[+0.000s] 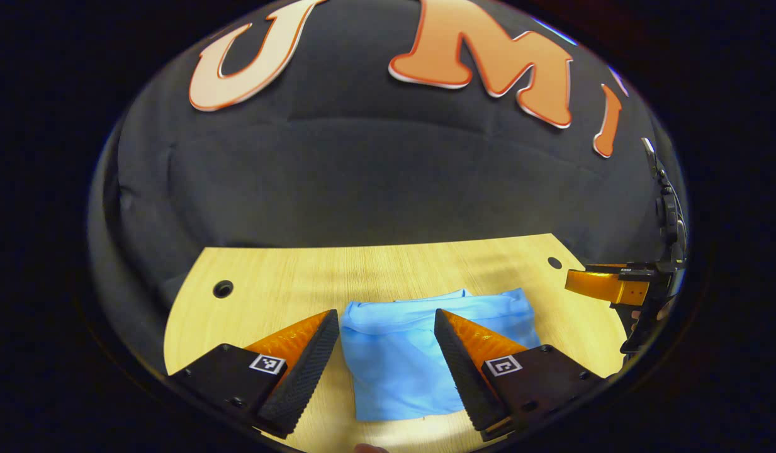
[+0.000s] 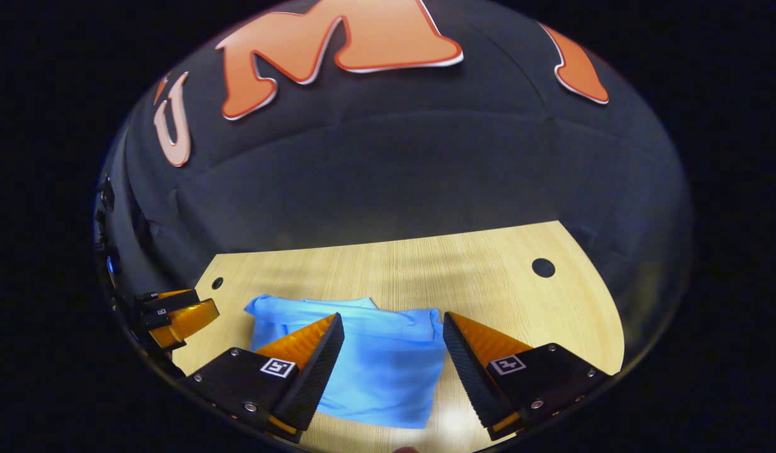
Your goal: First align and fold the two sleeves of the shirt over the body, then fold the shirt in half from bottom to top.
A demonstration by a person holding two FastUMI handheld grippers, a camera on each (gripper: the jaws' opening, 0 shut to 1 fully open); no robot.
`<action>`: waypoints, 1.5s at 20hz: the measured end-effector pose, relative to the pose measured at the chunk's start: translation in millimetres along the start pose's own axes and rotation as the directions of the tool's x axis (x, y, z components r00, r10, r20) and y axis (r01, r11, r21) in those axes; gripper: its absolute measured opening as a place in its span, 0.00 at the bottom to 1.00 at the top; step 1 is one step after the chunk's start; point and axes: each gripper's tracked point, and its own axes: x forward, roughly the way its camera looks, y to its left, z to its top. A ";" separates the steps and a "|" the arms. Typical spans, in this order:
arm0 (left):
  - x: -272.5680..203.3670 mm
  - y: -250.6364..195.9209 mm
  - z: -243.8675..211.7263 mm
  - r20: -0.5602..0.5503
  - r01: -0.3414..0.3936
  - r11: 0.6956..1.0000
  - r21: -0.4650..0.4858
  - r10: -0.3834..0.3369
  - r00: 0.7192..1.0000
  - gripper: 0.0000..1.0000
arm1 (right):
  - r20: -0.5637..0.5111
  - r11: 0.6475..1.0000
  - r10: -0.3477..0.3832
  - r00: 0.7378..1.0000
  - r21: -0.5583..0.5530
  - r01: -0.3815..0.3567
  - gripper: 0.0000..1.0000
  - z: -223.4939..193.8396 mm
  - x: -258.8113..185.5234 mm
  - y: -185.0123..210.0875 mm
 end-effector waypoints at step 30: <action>-350.3 -87.7 -62.8 0.488 -0.124 0.992 -0.023 0.120 0.865 0.99 | 0.454 0.959 0.213 0.865 -0.267 -0.096 0.96 -92.6 -313.5 51.4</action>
